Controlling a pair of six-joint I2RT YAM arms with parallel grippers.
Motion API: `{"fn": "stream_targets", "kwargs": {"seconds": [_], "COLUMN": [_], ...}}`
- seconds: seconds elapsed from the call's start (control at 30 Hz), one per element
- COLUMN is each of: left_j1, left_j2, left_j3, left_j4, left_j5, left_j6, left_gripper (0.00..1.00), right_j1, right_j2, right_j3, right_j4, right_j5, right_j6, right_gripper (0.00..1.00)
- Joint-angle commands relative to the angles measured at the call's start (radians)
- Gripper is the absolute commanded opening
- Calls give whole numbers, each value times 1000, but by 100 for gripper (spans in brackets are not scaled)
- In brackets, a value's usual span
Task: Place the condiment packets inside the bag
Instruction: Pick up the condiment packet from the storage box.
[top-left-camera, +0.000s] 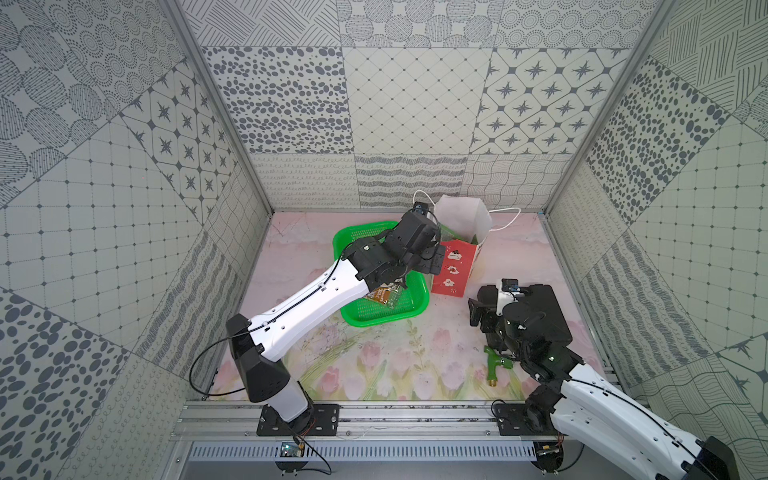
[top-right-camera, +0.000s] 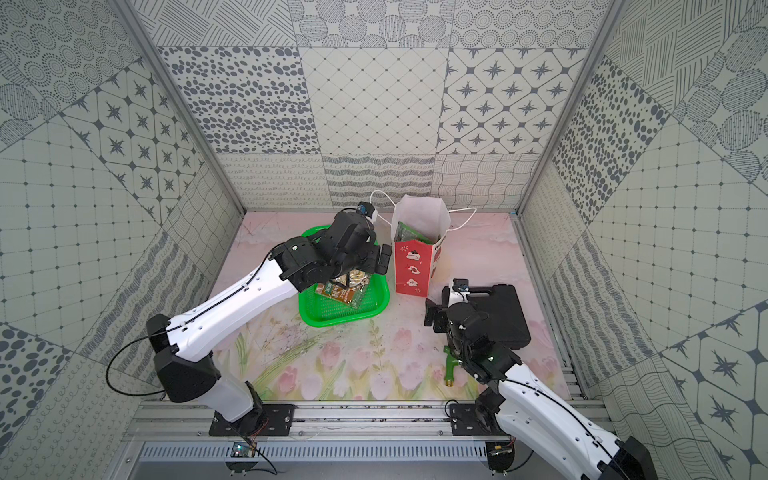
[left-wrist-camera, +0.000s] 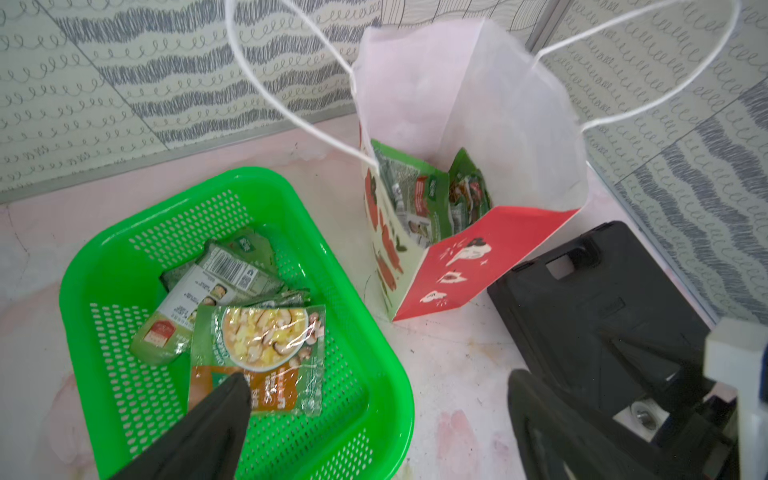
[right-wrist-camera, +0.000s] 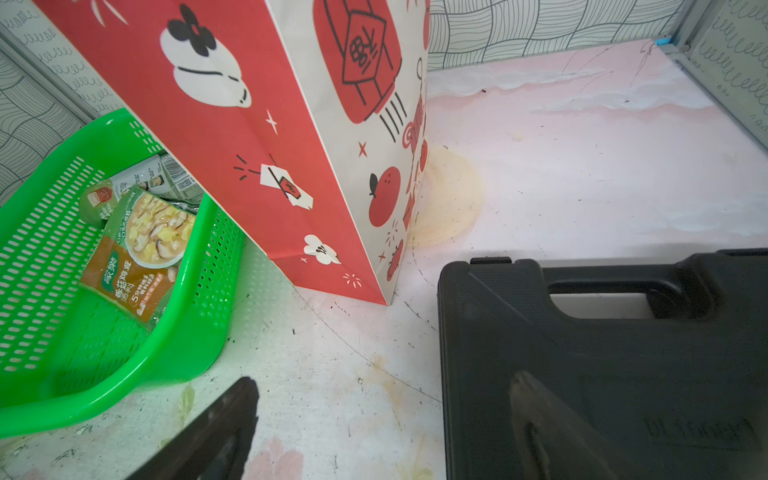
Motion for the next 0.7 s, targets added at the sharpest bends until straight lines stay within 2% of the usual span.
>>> {"fn": "stream_targets", "kwargs": {"seconds": [0.0, 0.1, 0.27, 0.47, 0.67], "left_j1": [51, 125, 256, 424, 521], "left_j2": [-154, -212, -231, -148, -20], "left_j3": [-242, -366, -483, -549, -558], "left_j4": [151, 175, 206, 250, 286], "left_j5": [51, 103, 224, 388, 457], "left_j6": [-63, -107, -150, -176, -174], "left_gripper": [99, 100, 100, 100, 100], "right_j1": [-5, -5, -5, -6, -5], "right_j2": [8, 15, 29, 38, 44], "right_j3": [22, 24, 23, 23, 24], "right_j4": [34, 36, 40, 42, 44], "right_j5": [0, 0, 0, 5, 8], "right_j6": [-4, -4, -5, -6, -8], "right_gripper": [97, 97, 97, 97, 97]}}
